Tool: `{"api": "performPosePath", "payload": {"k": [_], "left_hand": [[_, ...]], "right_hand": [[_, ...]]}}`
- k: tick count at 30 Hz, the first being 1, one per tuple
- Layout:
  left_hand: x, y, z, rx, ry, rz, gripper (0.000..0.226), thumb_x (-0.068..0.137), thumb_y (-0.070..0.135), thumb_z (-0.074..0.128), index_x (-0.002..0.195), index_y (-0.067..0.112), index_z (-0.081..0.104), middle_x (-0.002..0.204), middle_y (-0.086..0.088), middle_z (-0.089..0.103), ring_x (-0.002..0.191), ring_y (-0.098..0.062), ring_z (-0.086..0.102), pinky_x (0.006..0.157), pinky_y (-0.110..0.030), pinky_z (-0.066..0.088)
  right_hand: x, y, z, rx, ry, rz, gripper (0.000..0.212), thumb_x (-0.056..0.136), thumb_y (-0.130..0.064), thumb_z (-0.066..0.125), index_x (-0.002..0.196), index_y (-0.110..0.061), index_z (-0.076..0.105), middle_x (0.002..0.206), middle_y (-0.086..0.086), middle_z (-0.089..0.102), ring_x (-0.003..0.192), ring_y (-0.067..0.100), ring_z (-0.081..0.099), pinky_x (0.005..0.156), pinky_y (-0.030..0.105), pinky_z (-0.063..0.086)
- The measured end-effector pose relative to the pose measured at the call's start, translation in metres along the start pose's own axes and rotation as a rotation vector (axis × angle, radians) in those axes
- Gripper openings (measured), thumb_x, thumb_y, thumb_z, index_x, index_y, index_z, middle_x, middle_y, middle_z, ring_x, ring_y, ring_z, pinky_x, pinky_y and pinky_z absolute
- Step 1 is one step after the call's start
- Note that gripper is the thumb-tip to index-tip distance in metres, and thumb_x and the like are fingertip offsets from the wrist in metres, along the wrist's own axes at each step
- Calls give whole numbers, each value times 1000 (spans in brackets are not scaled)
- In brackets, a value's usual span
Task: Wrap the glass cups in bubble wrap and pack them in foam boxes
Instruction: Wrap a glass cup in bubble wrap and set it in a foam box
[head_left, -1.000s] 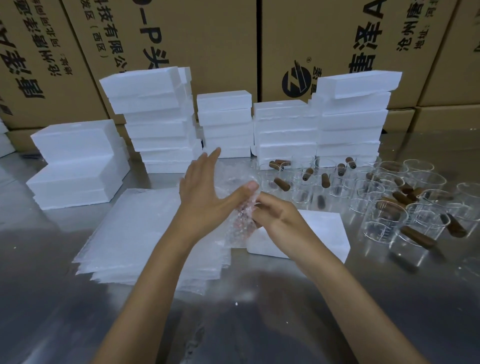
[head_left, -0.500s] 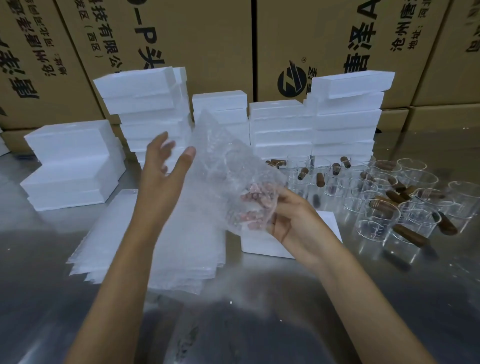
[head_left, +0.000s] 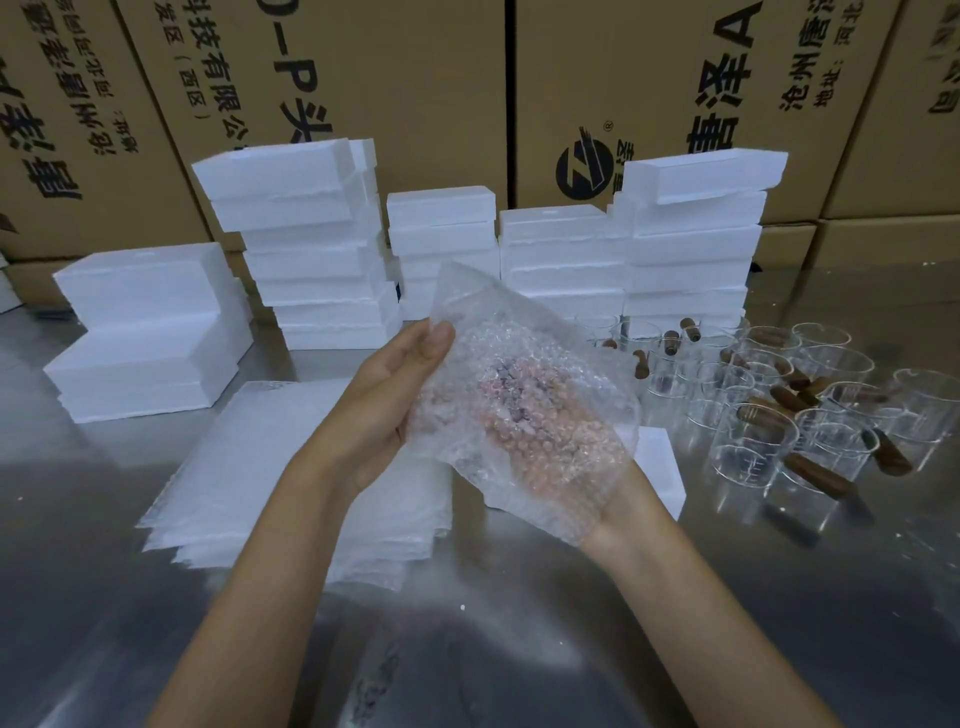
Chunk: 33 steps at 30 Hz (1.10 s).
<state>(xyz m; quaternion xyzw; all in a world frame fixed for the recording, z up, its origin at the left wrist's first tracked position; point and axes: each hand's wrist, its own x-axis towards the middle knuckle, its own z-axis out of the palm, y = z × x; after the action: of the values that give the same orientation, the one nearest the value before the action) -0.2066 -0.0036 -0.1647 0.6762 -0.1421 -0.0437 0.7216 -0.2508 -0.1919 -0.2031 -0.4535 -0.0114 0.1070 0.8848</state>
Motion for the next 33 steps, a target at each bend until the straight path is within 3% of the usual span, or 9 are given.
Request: {"api": "performPosePath", "payload": {"k": [5,8,14,19,21,25,28,31,33], "left_hand": [[-3,1,1,51,-6,-18,69,68,60,80,129,34,63,127,7,68,118,-17,65,106,-49,46],[-2,4,2,-11,103,-7,65,66,54,83,125,32,64,124,5,70,115,-20,67,108,-56,42],[1,6,0,-406,199,54,56,88,24,70,140,14,52,133,-5,64,122,-26,62,98,-40,54],[0,4,16,-397,105,76,47,89,23,71,132,13,58,129,-10,66,112,-26,66,82,-36,56],[0,1,21,-270,33,57,55,84,27,75,134,15,59,128,-11,67,111,-31,64,87,-41,52],[-4,-3,33,-21,-179,6,54,73,24,83,123,22,65,119,-3,72,111,-22,68,85,-30,57],[-9,-7,40,138,-263,-92,82,60,30,93,130,32,51,122,10,68,109,-13,68,83,-34,59],[-19,-17,56,473,-322,-20,90,59,40,95,132,43,44,123,23,62,113,0,62,99,-35,52],[-27,-24,67,521,-288,32,91,58,40,93,131,44,40,121,25,59,113,0,61,98,-37,53]], "right_hand": [[1,2,-5,-128,-50,28,31,96,14,43,92,-12,60,66,-7,74,63,7,72,52,18,55],[3,-16,1,-152,-138,-165,15,94,-4,56,104,-8,66,102,7,77,100,26,71,76,28,58],[6,-32,-26,-176,505,-473,26,90,11,52,97,-12,63,99,19,73,79,20,69,75,28,56],[-1,-19,-29,-478,-17,-72,59,75,-33,81,126,-16,59,114,2,74,103,17,70,82,33,55],[-1,-15,-22,-458,-16,-129,56,73,-45,84,119,-18,69,112,-4,74,107,15,69,85,32,54],[-10,-30,-21,-195,235,-373,24,87,-19,70,105,-4,75,109,11,75,115,32,66,105,47,46],[-22,-38,-30,-305,329,-402,4,87,-13,72,86,-14,76,90,5,76,93,25,71,95,44,54],[-31,-36,-37,-461,352,-431,3,86,-13,74,83,-12,73,76,1,75,71,16,71,63,28,58],[-34,-31,-40,-563,385,-476,7,84,-11,76,82,-15,71,74,-2,75,67,13,72,56,26,58]]}}
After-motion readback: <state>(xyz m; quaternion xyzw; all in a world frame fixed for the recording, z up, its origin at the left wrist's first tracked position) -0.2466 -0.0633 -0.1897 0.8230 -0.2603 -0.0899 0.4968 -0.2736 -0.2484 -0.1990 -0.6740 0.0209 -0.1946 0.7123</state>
